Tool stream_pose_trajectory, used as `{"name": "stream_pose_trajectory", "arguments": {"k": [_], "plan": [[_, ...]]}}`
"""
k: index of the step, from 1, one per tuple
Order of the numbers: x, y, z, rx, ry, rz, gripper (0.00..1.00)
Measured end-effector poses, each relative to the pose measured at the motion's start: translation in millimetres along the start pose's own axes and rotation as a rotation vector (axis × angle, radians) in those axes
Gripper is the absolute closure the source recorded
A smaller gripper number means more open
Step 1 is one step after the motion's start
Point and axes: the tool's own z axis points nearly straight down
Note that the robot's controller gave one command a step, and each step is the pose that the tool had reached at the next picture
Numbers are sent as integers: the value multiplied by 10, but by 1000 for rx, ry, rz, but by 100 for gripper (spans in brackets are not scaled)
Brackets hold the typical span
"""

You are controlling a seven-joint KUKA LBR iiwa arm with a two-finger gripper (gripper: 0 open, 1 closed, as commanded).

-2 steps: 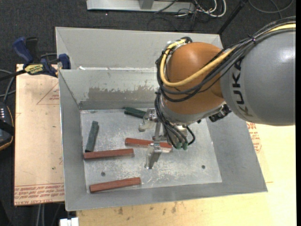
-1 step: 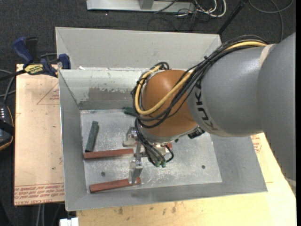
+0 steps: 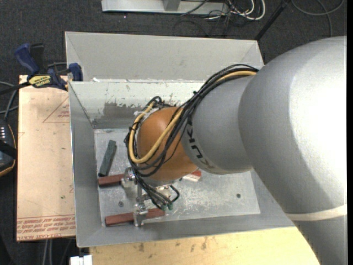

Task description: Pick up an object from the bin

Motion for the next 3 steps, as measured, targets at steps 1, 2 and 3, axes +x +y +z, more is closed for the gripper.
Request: {"name": "stream_pose_trajectory", "arguments": {"k": [1, 2, 3], "plan": [[8, -38, -66, 1, 0, 1, 0], [9, 512, -262, 0, -1, -53, 0], [102, -34, -13, -4, -6, -10, 100]]}}
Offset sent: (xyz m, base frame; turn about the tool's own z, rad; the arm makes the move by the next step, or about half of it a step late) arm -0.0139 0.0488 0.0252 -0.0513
